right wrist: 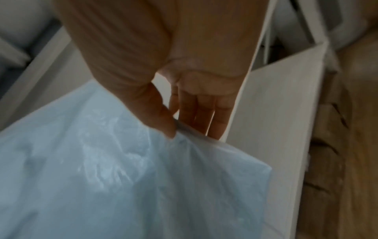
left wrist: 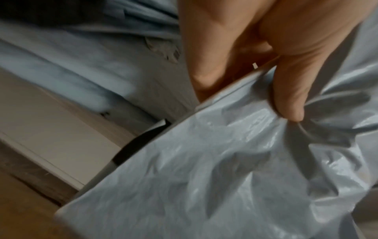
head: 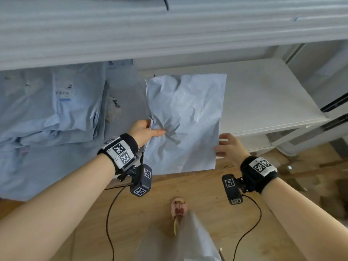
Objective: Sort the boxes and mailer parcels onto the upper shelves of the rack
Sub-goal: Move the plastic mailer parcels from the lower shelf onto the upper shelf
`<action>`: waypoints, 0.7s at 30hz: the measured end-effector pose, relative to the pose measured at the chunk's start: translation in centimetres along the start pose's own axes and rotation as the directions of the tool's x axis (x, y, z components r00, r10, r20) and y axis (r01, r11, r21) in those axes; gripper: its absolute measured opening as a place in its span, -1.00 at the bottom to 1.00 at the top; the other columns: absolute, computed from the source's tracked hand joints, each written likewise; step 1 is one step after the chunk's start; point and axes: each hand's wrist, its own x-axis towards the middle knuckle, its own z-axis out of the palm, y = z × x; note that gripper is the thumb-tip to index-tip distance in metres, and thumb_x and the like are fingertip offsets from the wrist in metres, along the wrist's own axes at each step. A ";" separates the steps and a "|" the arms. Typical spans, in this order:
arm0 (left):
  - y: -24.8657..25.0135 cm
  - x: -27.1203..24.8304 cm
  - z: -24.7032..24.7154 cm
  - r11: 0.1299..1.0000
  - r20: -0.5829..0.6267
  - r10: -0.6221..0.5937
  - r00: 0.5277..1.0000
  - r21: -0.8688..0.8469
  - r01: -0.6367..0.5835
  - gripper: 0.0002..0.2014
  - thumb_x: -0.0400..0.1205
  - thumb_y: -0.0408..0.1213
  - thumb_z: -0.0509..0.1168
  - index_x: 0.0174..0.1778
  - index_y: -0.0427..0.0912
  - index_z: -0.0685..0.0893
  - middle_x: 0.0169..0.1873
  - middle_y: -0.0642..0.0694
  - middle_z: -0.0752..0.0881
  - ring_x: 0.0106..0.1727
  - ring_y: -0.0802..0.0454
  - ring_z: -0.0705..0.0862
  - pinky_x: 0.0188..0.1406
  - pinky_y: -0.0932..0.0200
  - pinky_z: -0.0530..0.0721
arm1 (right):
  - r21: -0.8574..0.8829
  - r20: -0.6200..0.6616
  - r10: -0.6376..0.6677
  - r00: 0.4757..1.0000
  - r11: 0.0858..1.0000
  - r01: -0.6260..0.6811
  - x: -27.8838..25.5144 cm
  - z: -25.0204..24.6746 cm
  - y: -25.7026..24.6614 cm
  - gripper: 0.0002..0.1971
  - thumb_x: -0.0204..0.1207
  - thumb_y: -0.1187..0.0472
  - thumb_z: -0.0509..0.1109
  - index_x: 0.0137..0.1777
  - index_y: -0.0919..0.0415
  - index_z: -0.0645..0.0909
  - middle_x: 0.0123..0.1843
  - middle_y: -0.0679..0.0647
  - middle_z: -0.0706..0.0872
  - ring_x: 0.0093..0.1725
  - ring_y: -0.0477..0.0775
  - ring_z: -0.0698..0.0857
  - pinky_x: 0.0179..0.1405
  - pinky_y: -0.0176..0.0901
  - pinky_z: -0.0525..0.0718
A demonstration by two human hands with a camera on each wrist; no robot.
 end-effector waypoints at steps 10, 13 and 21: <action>1.6 -11.7 -7.4 0.938 -0.041 0.309 0.950 0.177 -0.297 -0.75 0.49 -0.37 0.51 0.07 -0.33 0.76 -0.09 -0.03 0.79 -0.14 0.29 0.73 -0.12 0.45 0.60 | -0.045 -0.028 -0.289 0.957 0.957 0.288 -10.1 4.8 -4.2 -0.77 0.50 0.37 0.48 0.15 0.35 0.67 0.10 0.23 0.79 0.05 0.12 0.79 0.06 0.04 0.77; 3.2 -14.6 -9.6 0.886 -0.010 0.409 0.912 0.241 -0.395 -0.74 0.57 -0.36 0.43 0.18 -0.29 0.73 0.09 -0.09 0.76 0.10 0.09 0.69 0.10 0.28 0.55 | -0.114 -0.030 -0.418 0.908 0.904 0.412 -13.4 5.1 -6.6 -0.89 0.52 0.32 0.47 -0.04 0.09 0.70 -0.05 0.04 0.81 -0.17 -0.18 0.79 -0.25 -0.33 0.73; 9.8 -19.4 -15.1 0.789 0.056 0.517 0.854 0.355 -0.501 -0.77 0.74 -0.28 0.17 0.21 -0.21 0.67 0.11 -0.12 0.72 0.12 0.01 0.67 0.16 0.19 0.64 | -0.210 -0.018 -0.592 0.806 0.790 0.576 -21.4 4.3 -15.0 -0.88 0.59 0.33 0.40 0.02 0.13 0.71 -0.07 -0.03 0.85 -0.13 -0.08 0.82 -0.24 -0.25 0.75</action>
